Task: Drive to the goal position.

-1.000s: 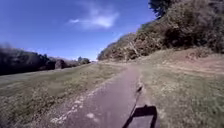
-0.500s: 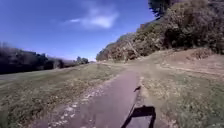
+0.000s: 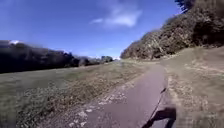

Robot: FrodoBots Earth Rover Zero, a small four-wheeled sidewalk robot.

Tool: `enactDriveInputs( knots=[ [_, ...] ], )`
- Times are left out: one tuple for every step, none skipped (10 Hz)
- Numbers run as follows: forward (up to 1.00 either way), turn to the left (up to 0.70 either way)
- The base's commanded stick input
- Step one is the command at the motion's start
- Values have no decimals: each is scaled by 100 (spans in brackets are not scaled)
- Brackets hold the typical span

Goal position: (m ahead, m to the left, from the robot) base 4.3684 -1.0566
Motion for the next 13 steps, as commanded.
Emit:
enactDriveInputs(
  knots=[
    [50,0],
    [50,0],
    [50,0],
    [50,0],
    [50,-43],
    [50,-50],
    [50,-50],
    [24,-24],
    [-11,0],
    [-44,0],
    [-50,0],
    [-50,0],
    [-50,0]
  ],
)
